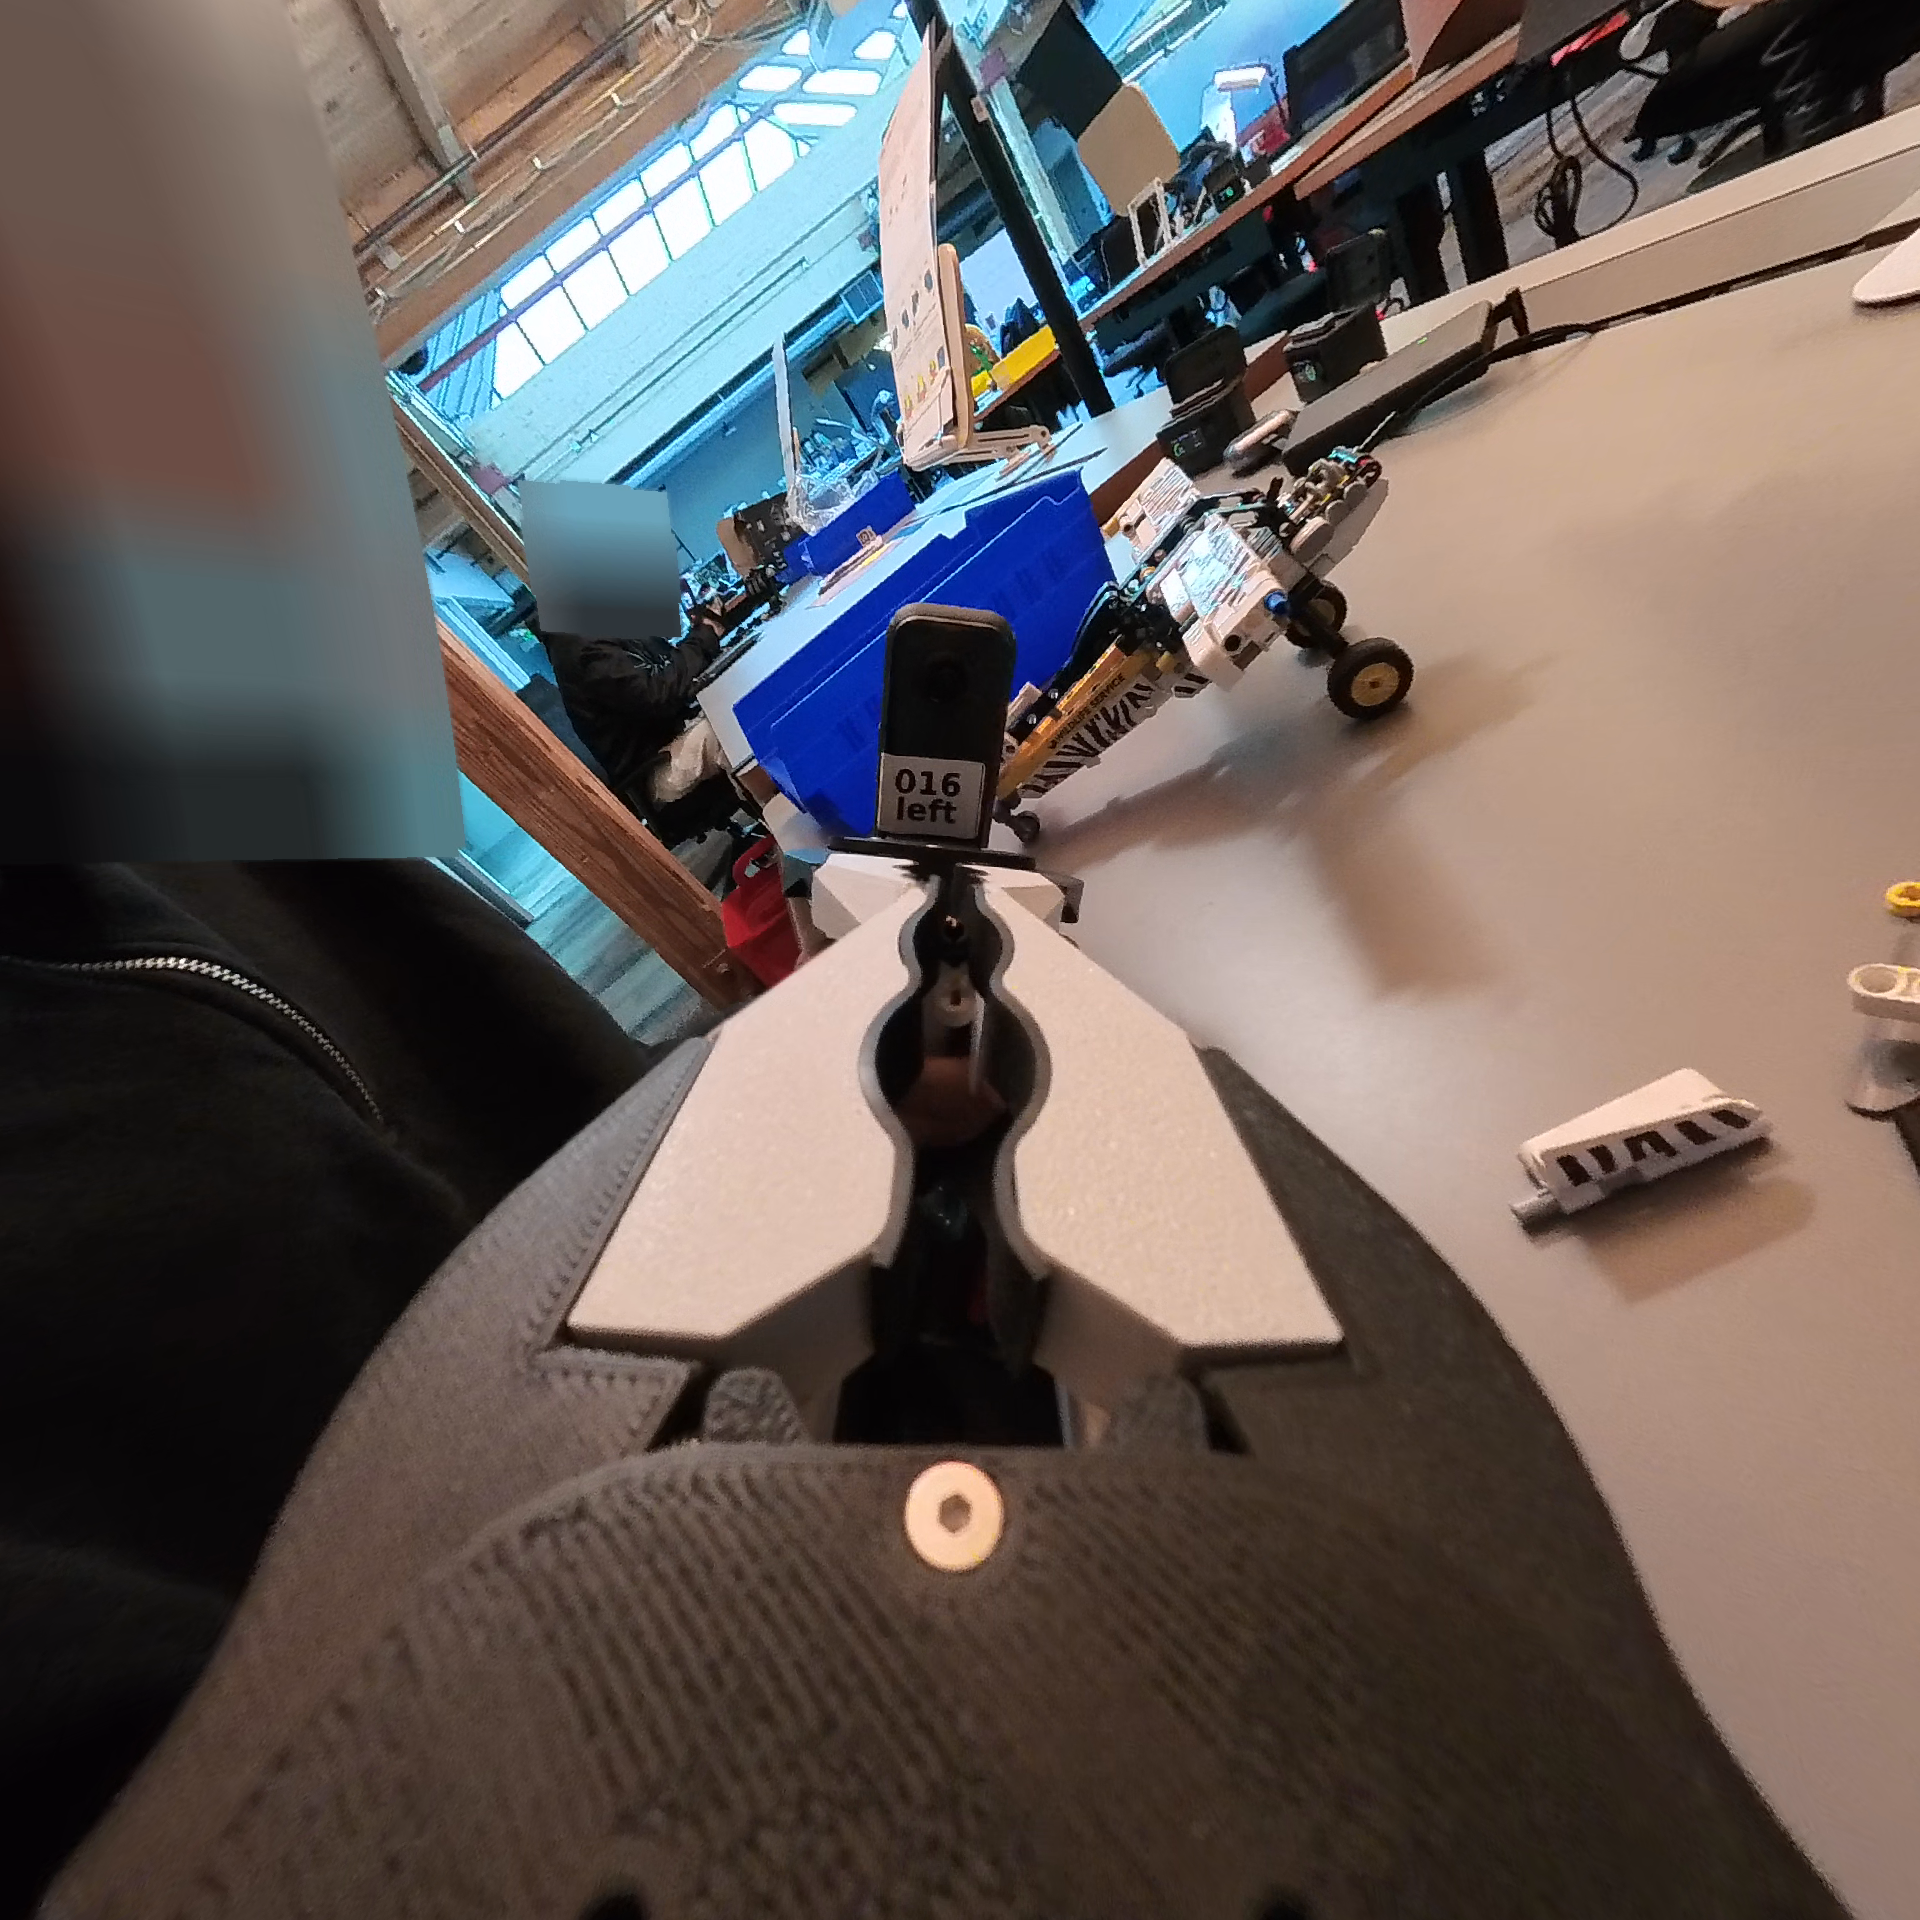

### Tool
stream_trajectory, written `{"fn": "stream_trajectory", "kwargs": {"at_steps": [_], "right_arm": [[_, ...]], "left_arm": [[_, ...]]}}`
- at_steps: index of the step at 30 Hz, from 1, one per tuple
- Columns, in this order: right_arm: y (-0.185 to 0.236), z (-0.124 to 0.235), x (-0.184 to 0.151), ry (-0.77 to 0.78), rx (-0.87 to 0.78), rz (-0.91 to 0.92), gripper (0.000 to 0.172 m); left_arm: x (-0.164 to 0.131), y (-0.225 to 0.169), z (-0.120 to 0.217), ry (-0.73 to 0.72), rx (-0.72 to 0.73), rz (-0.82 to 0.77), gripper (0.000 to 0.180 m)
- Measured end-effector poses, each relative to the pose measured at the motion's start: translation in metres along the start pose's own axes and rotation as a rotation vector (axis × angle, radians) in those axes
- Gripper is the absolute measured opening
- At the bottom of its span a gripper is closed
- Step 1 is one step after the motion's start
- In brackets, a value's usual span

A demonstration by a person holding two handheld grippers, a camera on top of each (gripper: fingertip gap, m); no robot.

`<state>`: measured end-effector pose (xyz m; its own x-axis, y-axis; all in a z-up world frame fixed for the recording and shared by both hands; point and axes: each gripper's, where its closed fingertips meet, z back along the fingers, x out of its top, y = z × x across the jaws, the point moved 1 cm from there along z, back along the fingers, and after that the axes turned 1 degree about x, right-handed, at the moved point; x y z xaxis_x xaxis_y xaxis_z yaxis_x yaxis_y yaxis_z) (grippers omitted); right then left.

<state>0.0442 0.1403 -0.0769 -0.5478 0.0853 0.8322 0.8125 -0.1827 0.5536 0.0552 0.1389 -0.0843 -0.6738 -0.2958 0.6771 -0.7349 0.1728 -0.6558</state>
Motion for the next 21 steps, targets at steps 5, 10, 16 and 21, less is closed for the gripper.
{"fn": "stream_trajectory", "kwargs": {"at_steps": [5,10,16,21], "right_arm": [[0.0009,0.0008,0.0008,-0.009,0.003,-0.008,0.001],[0.0009,0.0018,0.0003,-0.019,0.006,-0.009,0.001],[0.0,0.0018,0.0001,-0.018,0.005,-0.007,0.002],[-0.0042,0.0044,0.0035,-0.026,-0.03,-0.006,0.015]], "left_arm": [[-0.0001,0.0009,-0.0002,0.002,0.004,0.004,0.0],[-0.0011,0.0008,-0.0008,0.011,0.001,0.004,0.0],[-0.0022,0.0016,-0.0015,0.019,0.017,-0.023,0.0],[-0.0017,0.0013,-0.0011,0.019,0.022,-0.042,0.0]]}}
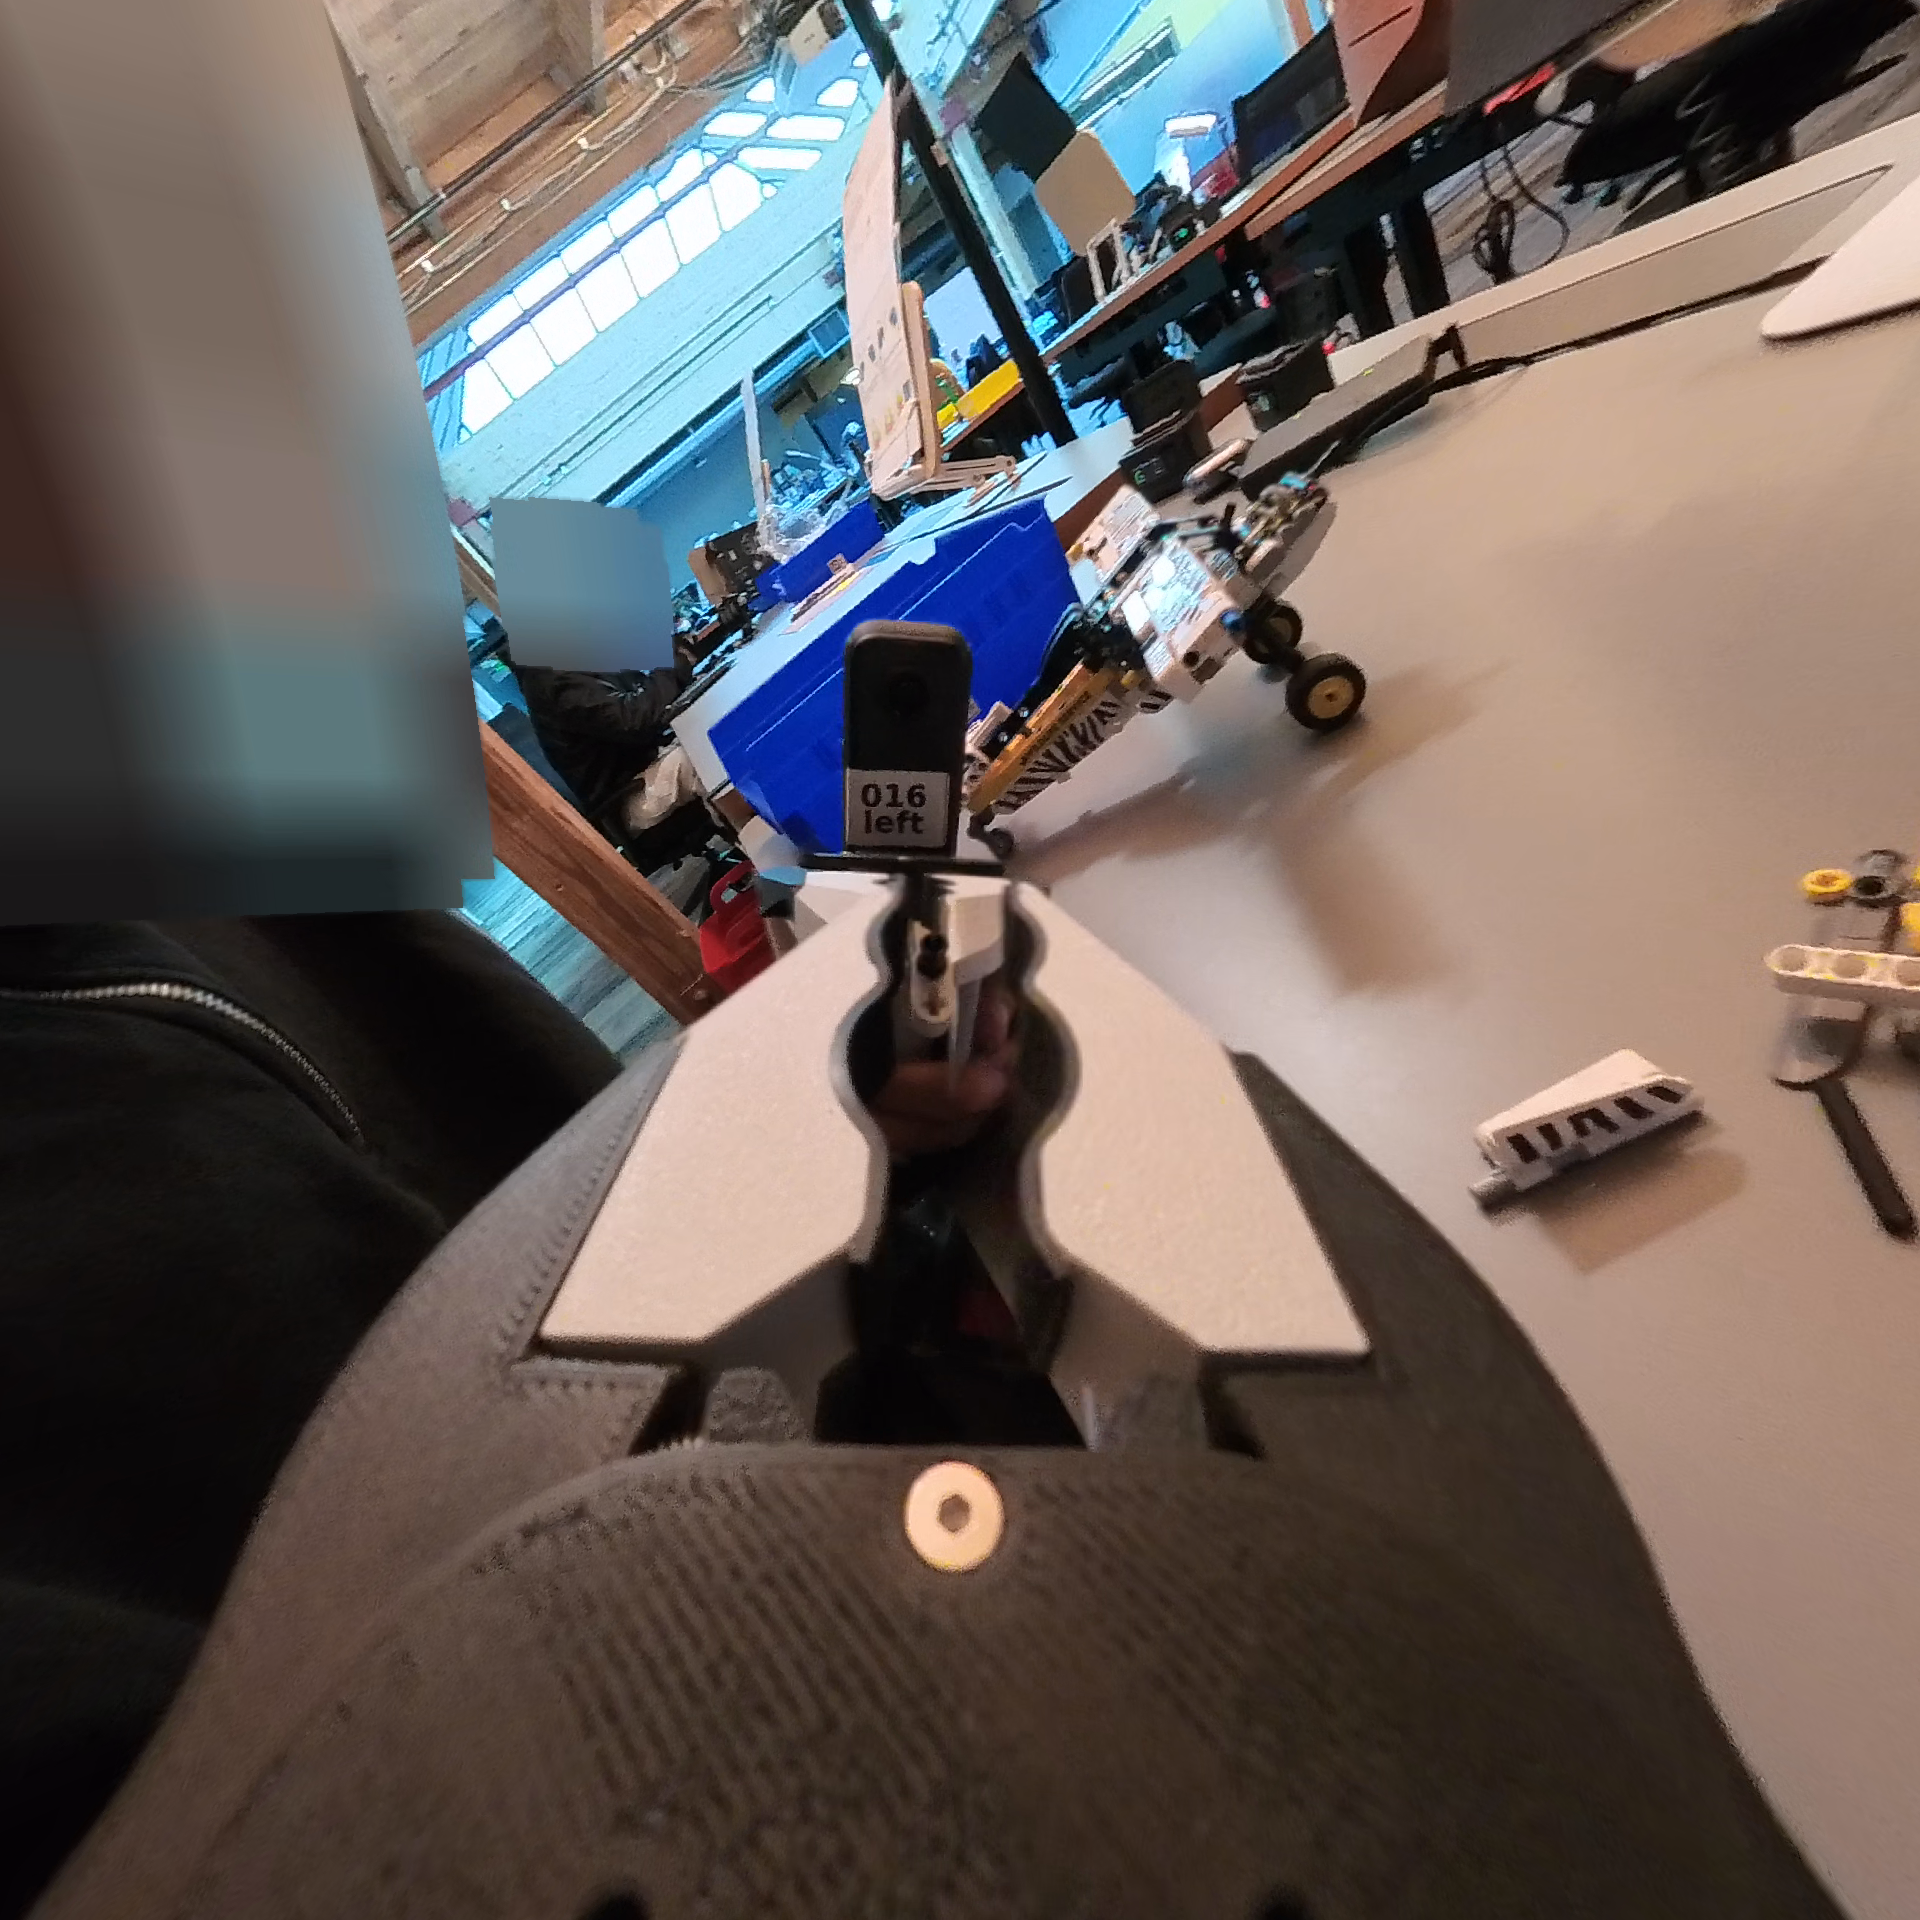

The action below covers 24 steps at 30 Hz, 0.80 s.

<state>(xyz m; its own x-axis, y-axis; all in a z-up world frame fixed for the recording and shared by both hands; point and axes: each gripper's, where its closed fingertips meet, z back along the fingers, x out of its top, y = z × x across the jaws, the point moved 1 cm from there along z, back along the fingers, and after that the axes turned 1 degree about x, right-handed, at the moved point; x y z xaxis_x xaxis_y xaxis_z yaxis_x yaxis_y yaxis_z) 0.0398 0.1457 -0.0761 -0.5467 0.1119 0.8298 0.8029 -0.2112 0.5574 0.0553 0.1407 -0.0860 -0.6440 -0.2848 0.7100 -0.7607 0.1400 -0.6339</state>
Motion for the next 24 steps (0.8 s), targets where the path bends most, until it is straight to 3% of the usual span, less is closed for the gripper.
{"fn": "stream_trajectory", "kwargs": {"at_steps": [2,9,18,24], "right_arm": [[-0.002,0.004,0.003,0.009,-0.019,-0.011,0.026],[0.0,0.014,-0.01,0.215,-0.074,0.087,0.027],[0.01,0.014,-0.02,0.364,-0.034,0.133,0.005],[0.003,0.015,-0.02,0.413,-0.097,0.128,0.005]], "left_arm": [[0.001,0.0,0.001,-0.005,-0.006,0.012,0.0],[-0.001,-0.002,0.0,0.007,-0.02,0.014,0.0],[-0.009,-0.005,-0.004,0.057,-0.023,-0.014,0.0],[-0.009,0.001,-0.005,0.055,0.024,-0.014,0.0]]}}
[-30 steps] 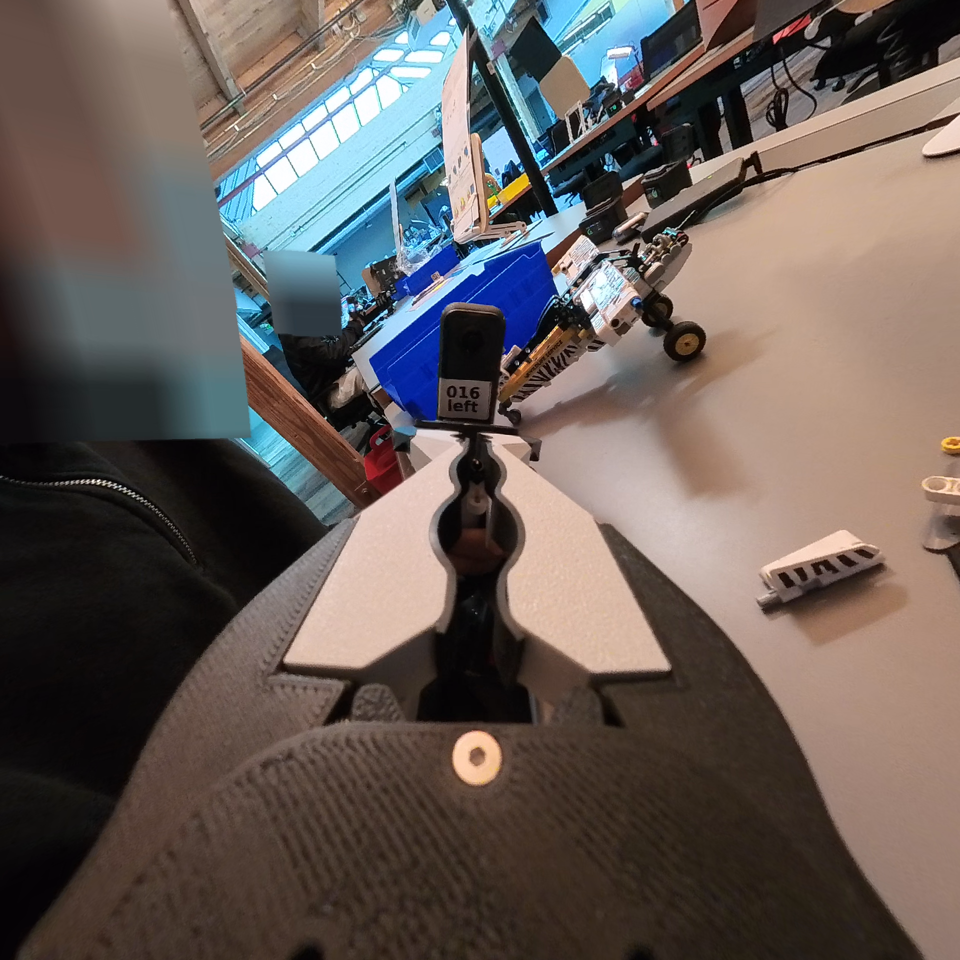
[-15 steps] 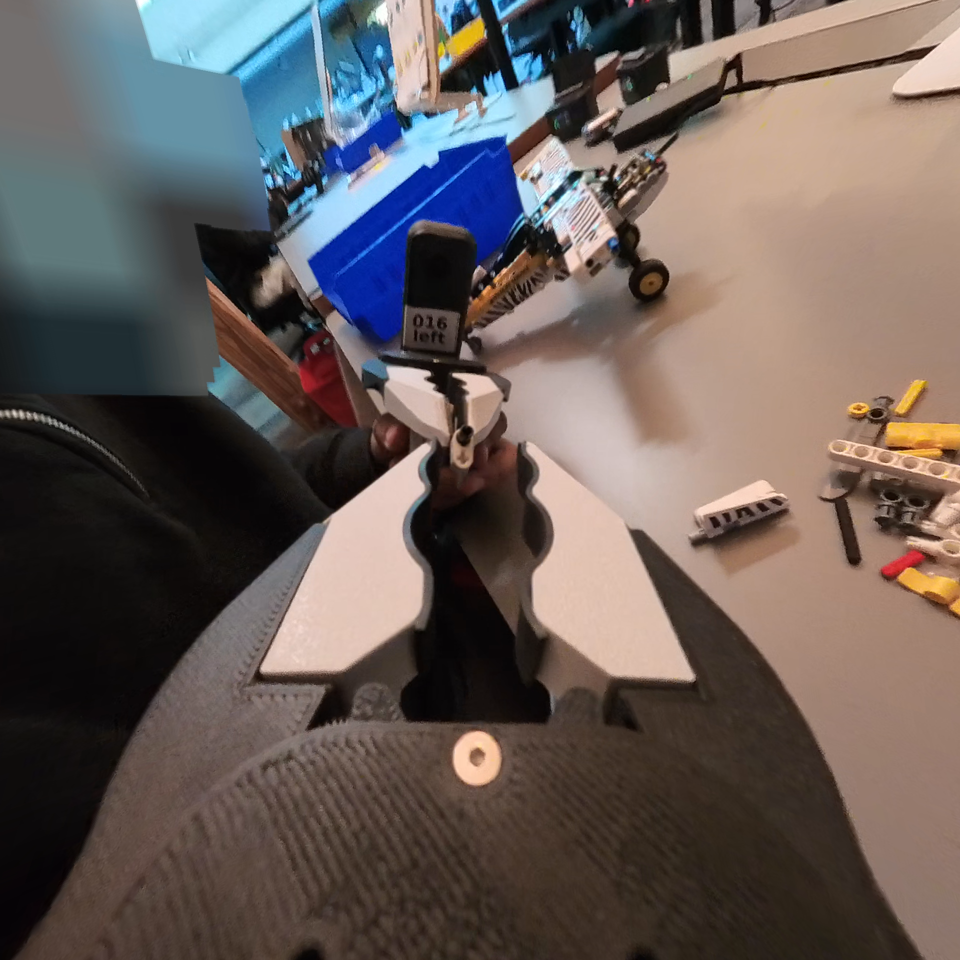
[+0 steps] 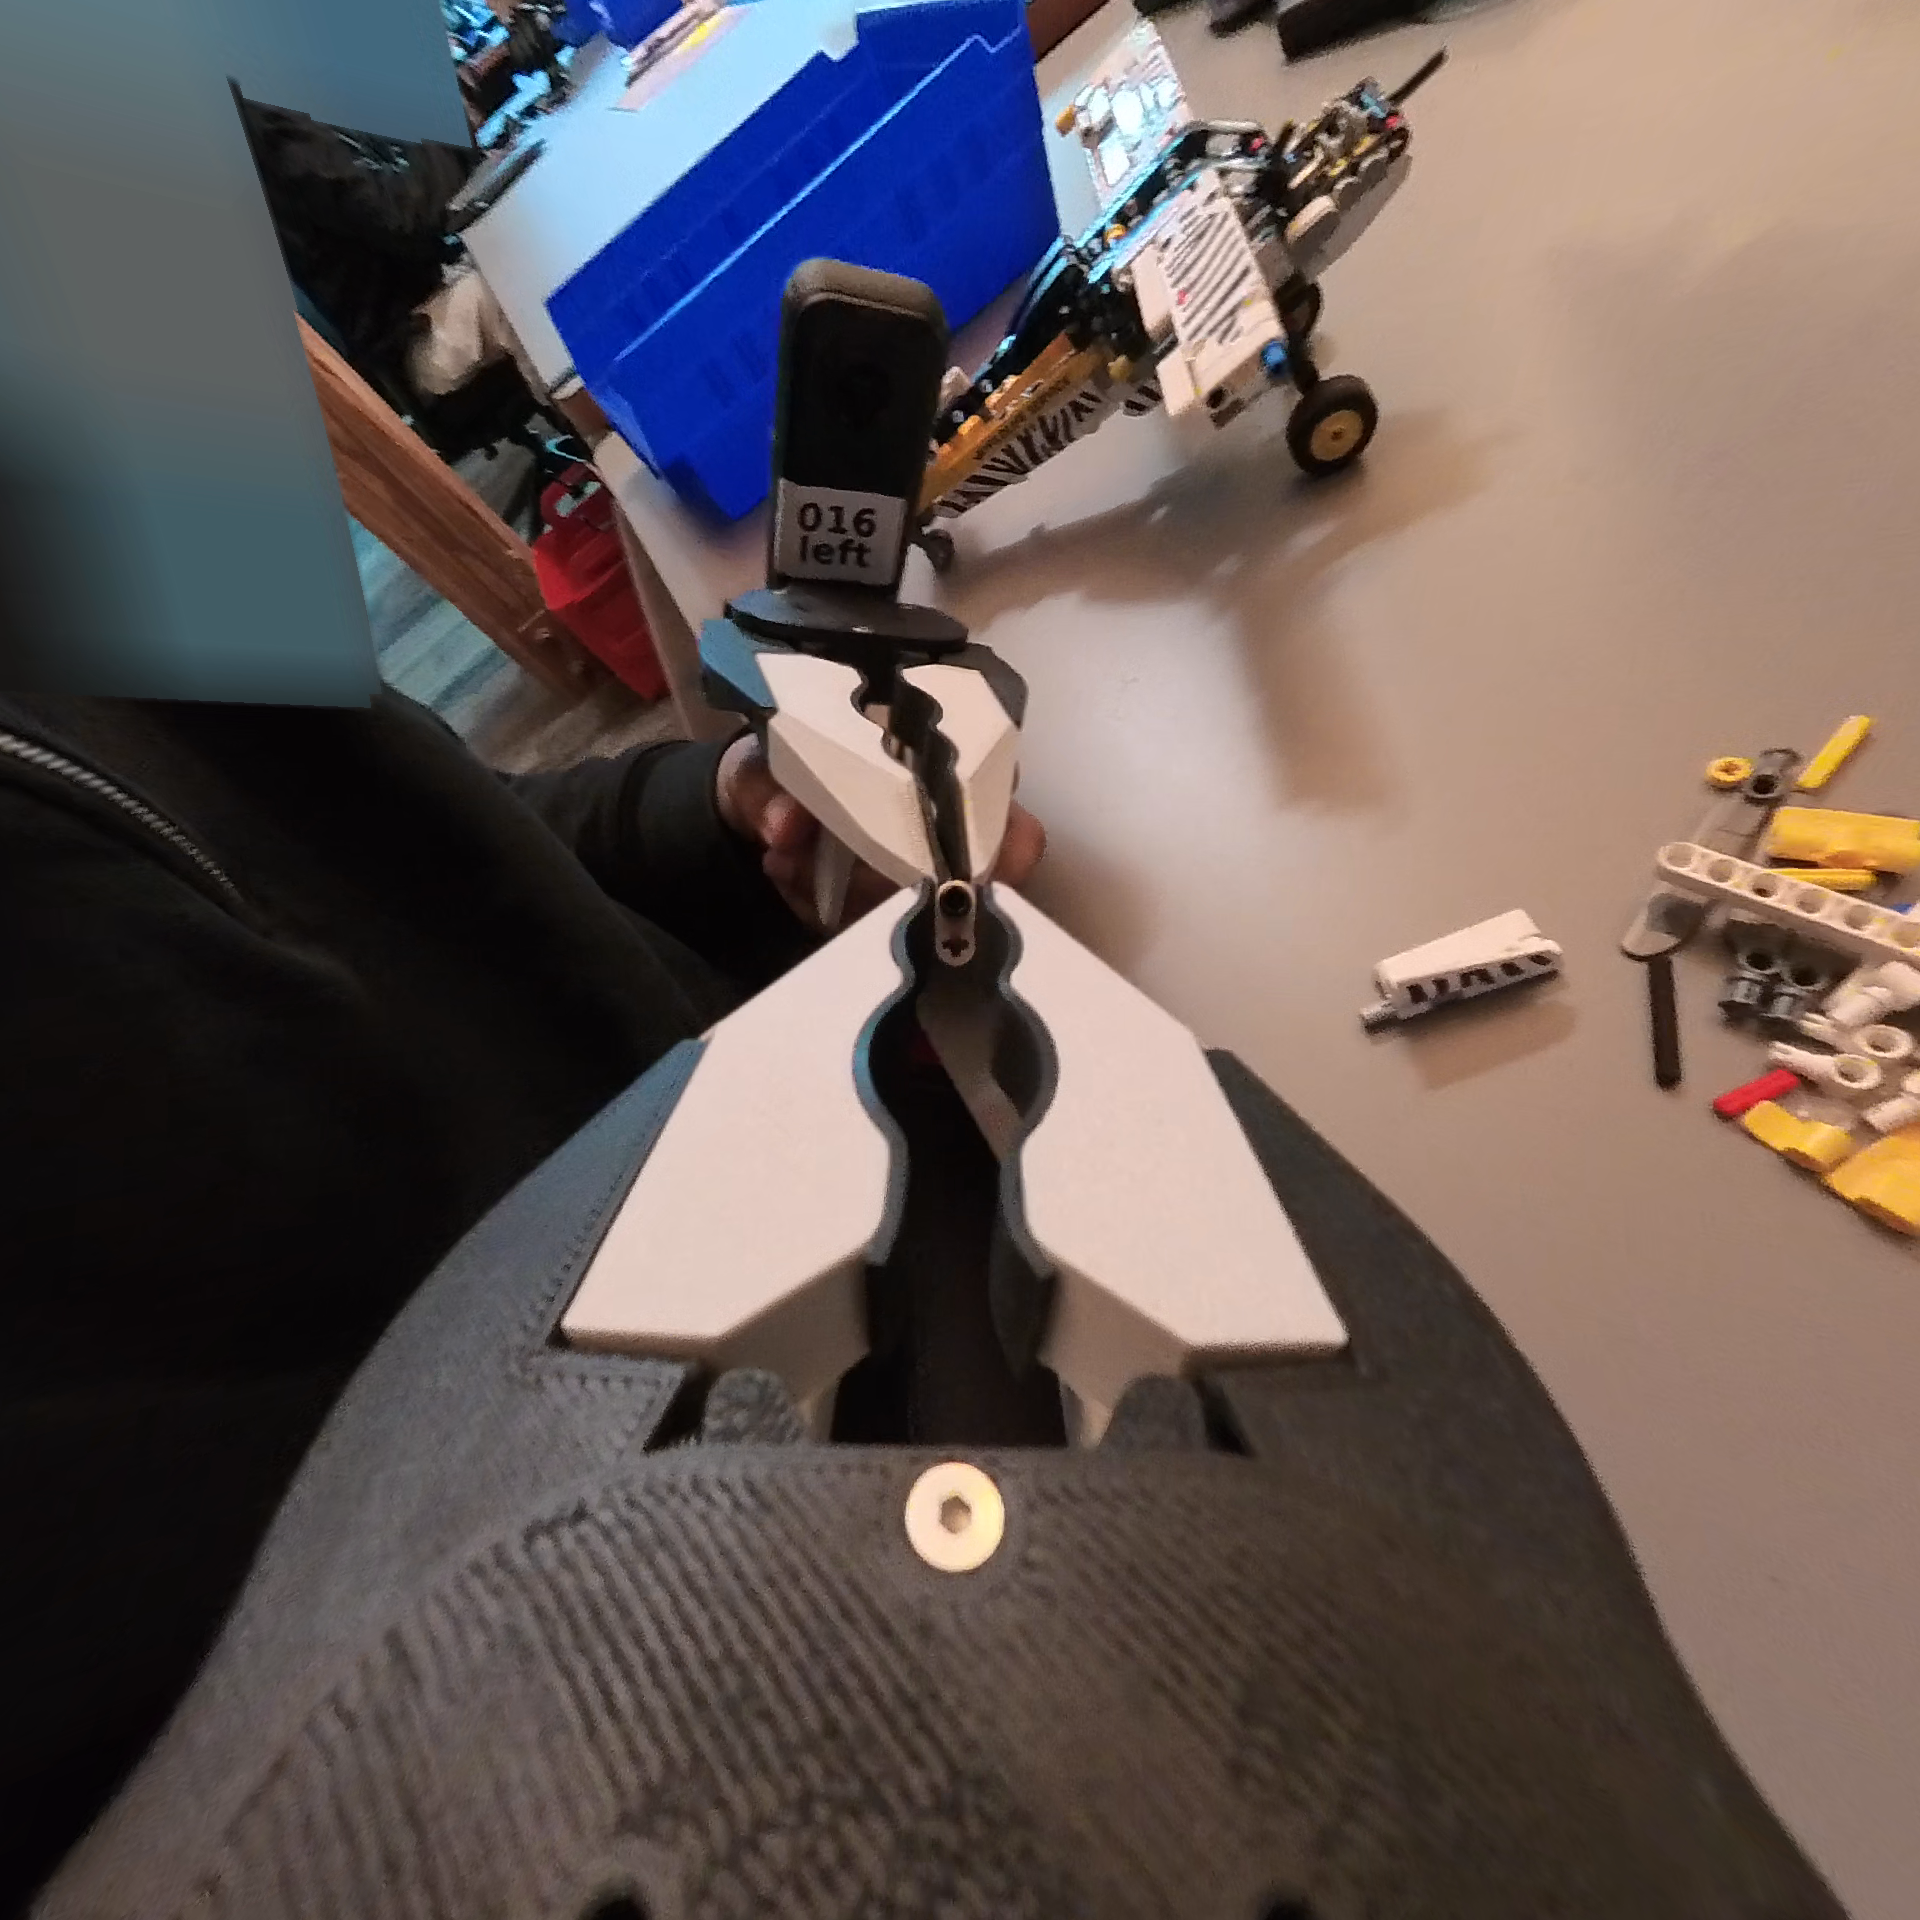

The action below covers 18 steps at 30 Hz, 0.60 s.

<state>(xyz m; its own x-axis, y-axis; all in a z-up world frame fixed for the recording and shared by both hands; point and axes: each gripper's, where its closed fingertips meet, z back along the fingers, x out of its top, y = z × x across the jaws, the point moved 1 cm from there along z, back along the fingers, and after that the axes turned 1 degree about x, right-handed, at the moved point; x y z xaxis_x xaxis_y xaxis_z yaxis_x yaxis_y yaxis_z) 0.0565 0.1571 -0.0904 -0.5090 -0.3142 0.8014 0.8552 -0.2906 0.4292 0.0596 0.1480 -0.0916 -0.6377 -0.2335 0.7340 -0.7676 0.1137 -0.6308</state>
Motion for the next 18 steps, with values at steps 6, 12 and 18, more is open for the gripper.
{"fn": "stream_trajectory", "kwargs": {"at_steps": [6,12,18], "right_arm": [[-0.053,0.01,-0.013,0.171,-0.297,-0.071,0.005],[-0.118,0.033,-0.039,0.475,-0.581,0.057,0.005],[-0.135,0.037,-0.025,0.545,-0.636,0.088,0.005]], "left_arm": [[0.014,0.019,0.007,-0.093,0.152,-0.042,0.02],[0.015,0.019,0.008,-0.103,0.16,-0.049,0.018],[0.015,0.019,0.009,-0.102,0.147,-0.037,0.017]]}}
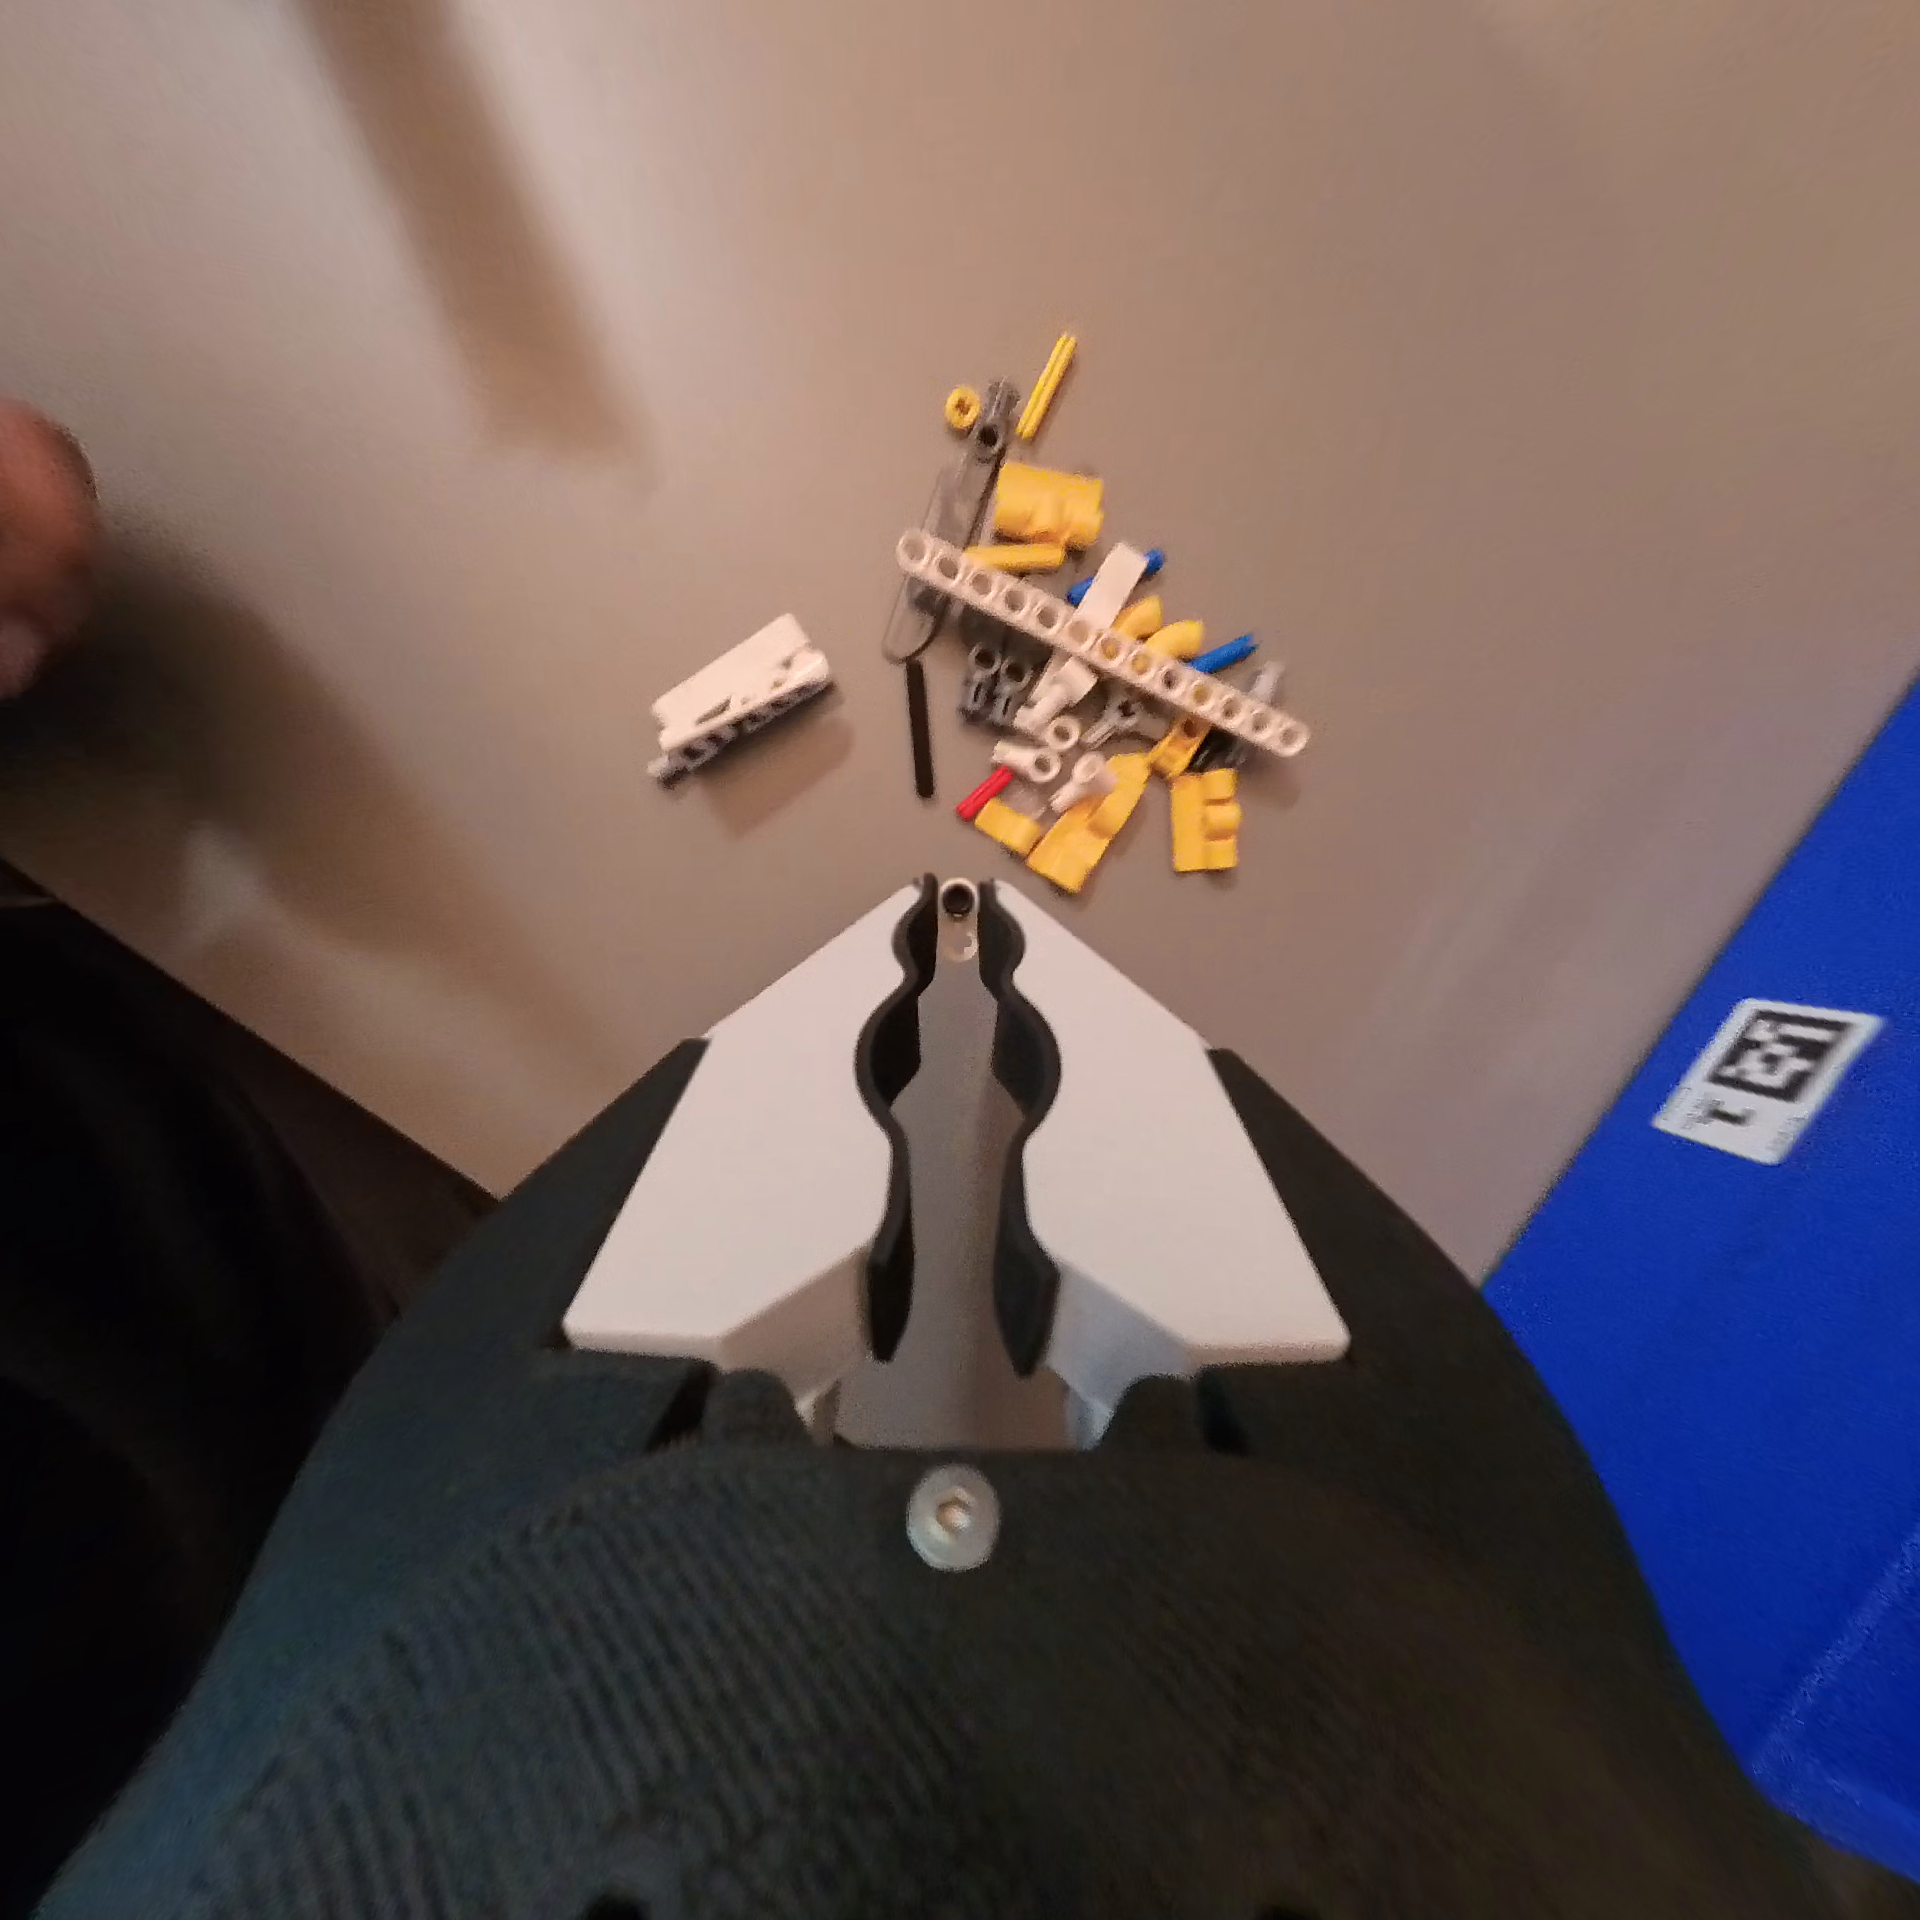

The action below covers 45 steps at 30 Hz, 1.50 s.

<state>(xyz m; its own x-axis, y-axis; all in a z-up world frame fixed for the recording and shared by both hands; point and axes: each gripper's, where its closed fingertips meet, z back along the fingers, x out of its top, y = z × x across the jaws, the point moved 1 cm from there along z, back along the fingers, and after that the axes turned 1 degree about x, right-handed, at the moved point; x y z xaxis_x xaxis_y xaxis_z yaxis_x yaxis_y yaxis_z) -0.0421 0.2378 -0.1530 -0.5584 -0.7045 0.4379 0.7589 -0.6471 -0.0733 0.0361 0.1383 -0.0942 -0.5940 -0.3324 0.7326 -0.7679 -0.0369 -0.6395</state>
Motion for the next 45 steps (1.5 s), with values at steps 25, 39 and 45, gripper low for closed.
{"fn": "stream_trajectory", "kwargs": {"at_steps": [25,39,45], "right_arm": [[-0.006,-0.017,-0.041,0.501,0.061,0.003,0.006],[0.05,0.041,0.044,-0.228,0.428,-0.071,0.005],[0.039,0.006,-0.008,-0.046,0.234,0.054,0.005]], "left_arm": [[-0.006,-0.002,-0.002,0.048,-0.042,0.046,0.014],[-0.003,0.0,-0.001,0.028,-0.041,0.067,0.013],[-0.003,0.0,-0.001,0.028,-0.038,0.067,0.013]]}}
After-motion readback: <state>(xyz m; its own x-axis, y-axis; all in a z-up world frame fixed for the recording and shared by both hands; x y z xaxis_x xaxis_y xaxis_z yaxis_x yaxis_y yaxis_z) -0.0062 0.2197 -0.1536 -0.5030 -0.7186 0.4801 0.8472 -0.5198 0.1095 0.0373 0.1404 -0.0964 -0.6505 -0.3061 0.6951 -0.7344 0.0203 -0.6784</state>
